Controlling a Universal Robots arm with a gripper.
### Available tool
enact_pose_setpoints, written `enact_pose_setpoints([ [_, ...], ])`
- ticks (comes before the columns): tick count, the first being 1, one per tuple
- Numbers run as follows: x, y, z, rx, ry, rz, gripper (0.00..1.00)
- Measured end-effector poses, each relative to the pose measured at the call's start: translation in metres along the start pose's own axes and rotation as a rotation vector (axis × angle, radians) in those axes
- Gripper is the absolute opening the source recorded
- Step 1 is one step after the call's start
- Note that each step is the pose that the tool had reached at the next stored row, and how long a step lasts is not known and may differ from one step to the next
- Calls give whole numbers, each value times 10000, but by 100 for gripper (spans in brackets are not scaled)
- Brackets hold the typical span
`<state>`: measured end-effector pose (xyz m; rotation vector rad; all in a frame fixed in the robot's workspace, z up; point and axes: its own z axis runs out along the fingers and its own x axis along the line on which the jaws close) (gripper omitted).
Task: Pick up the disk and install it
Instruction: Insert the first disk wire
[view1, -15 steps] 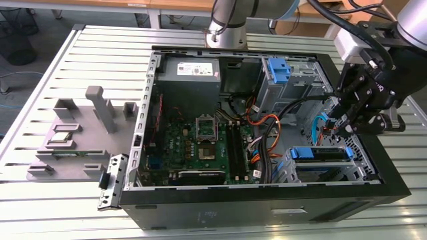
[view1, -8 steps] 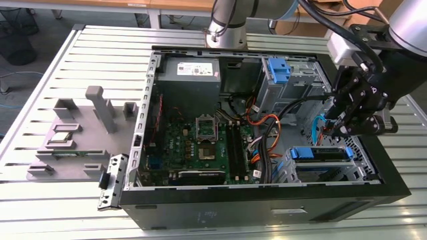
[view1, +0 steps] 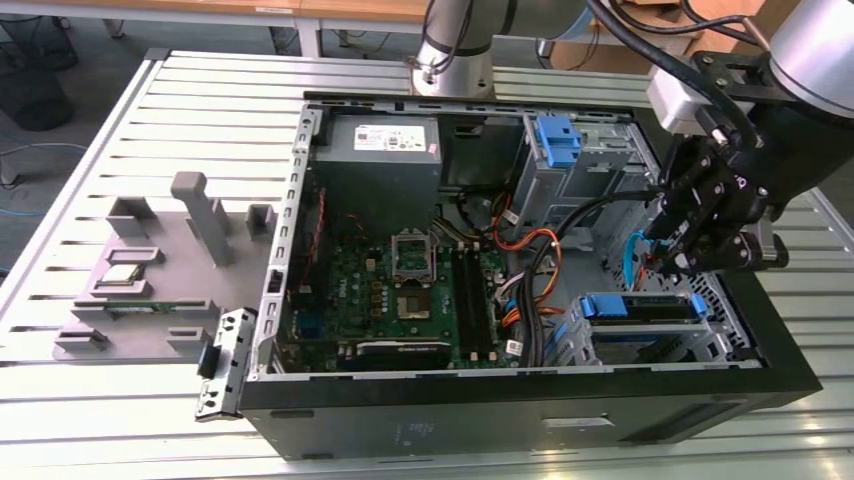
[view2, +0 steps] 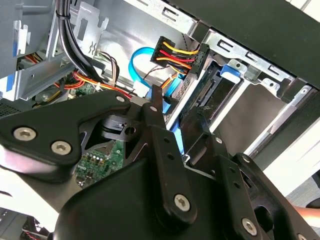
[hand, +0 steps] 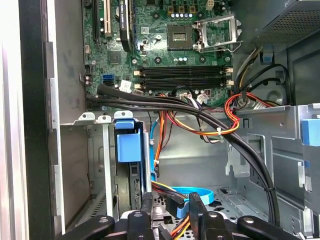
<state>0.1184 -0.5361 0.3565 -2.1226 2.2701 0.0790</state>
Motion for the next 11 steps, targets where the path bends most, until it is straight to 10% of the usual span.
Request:
enact_pose_setpoints([
  [11, 1, 1, 12, 0, 5, 0, 42],
])
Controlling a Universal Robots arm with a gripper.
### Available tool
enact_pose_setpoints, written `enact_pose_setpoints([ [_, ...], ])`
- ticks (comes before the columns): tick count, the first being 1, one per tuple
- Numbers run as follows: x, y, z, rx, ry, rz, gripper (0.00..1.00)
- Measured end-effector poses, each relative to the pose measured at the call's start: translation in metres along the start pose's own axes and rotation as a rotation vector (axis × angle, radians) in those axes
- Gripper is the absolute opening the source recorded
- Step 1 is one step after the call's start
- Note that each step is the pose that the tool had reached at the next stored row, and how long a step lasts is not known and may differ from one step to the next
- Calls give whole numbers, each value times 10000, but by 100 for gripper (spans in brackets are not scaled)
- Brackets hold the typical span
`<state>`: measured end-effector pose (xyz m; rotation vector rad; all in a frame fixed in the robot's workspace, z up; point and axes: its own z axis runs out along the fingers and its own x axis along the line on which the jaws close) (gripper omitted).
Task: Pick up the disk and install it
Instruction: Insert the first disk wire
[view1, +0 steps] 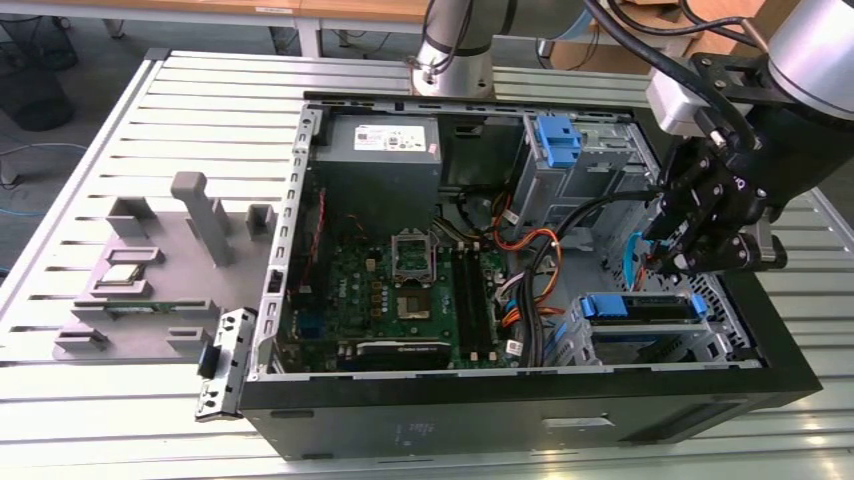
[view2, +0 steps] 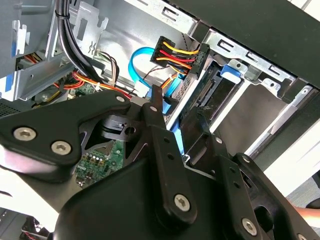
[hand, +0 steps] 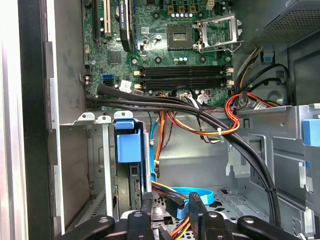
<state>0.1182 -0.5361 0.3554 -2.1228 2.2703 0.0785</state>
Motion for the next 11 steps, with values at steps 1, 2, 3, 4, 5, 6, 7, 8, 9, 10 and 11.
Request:
enact_pose_setpoints([
  [1, 0, 0, 0, 0, 0, 1, 42],
  [2, 0, 0, 0, 0, 0, 0, 41],
  [3, 0, 0, 0, 0, 0, 0, 41],
  [4, 0, 0, 0, 0, 0, 0, 35],
  [5, 0, 0, 1, 0, 0, 0, 28],
  [6, 0, 0, 1, 0, -1, 0, 28],
  [7, 0, 0, 1, 0, 0, 1, 28],
  [8, 0, 0, 1, 0, -1, 0, 22],
  [9, 0, 0, 2, 0, -1, 0, 22],
  [10, 0, 0, 1, 0, 0, 0, 22],
  [11, 0, 0, 1, 0, -1, 1, 22],
])
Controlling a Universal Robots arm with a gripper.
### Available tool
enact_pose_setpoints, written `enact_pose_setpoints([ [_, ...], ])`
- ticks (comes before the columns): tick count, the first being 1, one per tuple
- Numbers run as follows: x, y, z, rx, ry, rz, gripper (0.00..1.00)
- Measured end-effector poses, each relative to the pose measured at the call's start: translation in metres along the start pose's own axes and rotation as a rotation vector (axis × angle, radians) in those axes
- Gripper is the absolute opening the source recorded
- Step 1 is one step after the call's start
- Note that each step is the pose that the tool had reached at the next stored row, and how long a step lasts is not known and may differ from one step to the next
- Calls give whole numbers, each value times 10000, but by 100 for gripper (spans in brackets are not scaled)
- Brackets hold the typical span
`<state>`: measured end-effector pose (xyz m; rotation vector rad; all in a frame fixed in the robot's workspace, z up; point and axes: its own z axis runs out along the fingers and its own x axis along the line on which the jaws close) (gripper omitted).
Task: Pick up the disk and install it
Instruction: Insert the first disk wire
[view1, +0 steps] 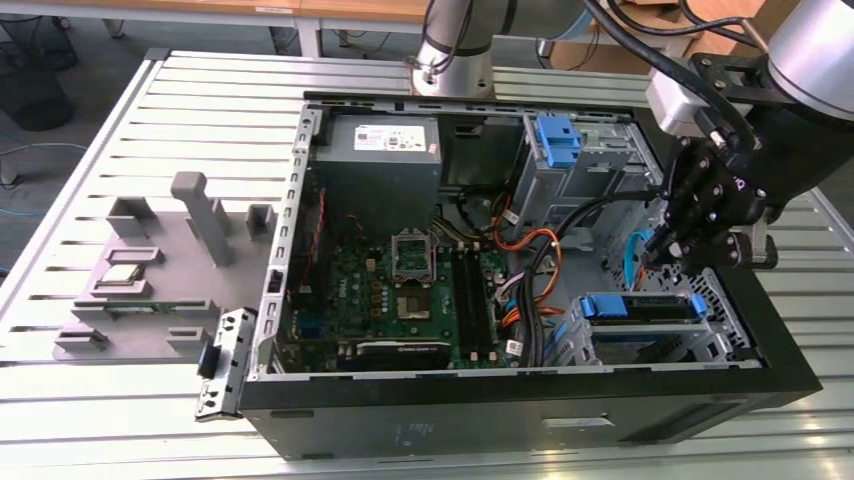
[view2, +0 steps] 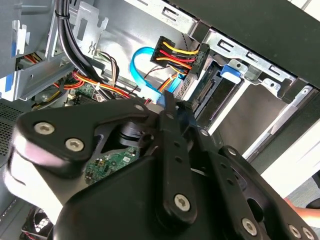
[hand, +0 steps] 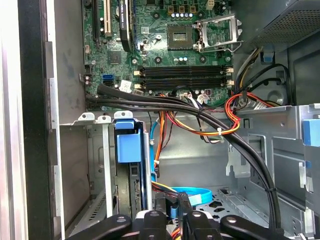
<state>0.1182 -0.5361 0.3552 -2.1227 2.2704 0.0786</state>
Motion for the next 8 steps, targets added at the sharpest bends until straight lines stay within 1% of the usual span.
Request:
enact_pose_setpoints([
  [1, 0, 0, 0, 0, 0, 0, 21],
  [2, 0, 0, 0, 0, 0, 0, 16],
  [8, 0, 0, 1, 0, 0, 0, 16],
])
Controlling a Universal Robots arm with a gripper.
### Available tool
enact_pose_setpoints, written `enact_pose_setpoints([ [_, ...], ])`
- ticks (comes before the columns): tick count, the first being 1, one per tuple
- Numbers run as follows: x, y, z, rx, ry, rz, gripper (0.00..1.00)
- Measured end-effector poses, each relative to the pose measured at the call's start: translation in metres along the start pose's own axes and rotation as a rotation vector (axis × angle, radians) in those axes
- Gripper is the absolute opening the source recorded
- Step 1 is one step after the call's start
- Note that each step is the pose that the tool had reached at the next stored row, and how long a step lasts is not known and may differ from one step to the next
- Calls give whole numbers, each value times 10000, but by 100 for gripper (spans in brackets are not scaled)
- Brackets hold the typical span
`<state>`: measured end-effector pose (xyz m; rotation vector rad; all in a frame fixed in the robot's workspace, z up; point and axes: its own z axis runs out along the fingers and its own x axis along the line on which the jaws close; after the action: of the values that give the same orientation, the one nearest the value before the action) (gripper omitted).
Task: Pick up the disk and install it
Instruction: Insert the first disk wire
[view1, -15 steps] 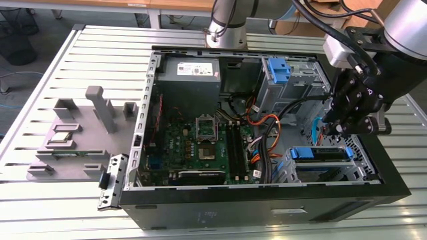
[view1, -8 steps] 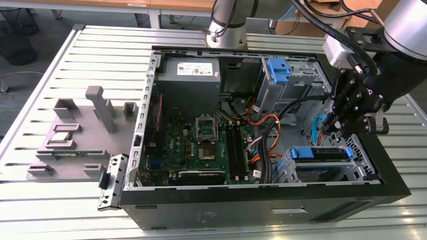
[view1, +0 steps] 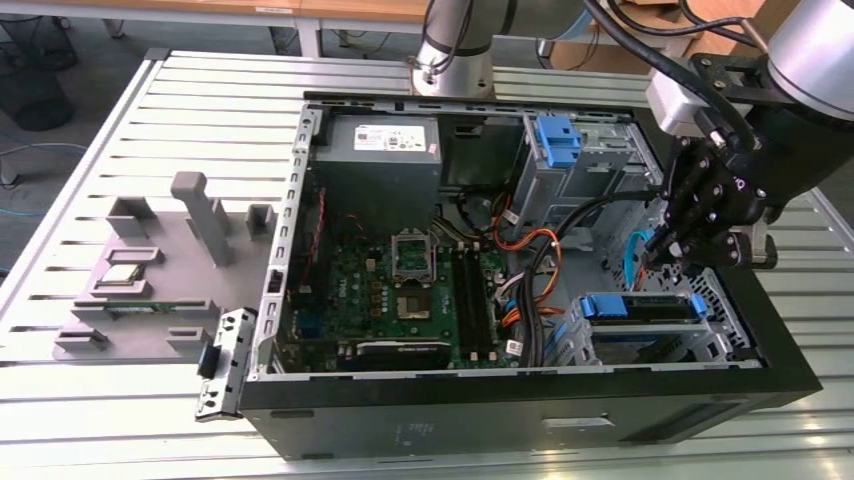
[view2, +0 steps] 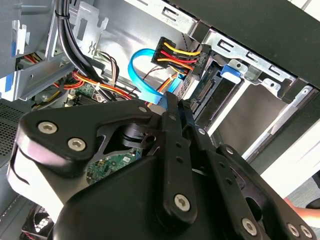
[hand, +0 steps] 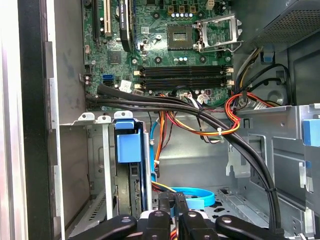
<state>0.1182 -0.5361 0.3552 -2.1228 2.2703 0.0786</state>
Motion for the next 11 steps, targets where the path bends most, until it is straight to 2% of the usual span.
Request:
enact_pose_setpoints([
  [10, 0, 0, 1, 0, 0, 0, 17],
  [11, 0, 0, 1, 0, 0, 0, 24],
])
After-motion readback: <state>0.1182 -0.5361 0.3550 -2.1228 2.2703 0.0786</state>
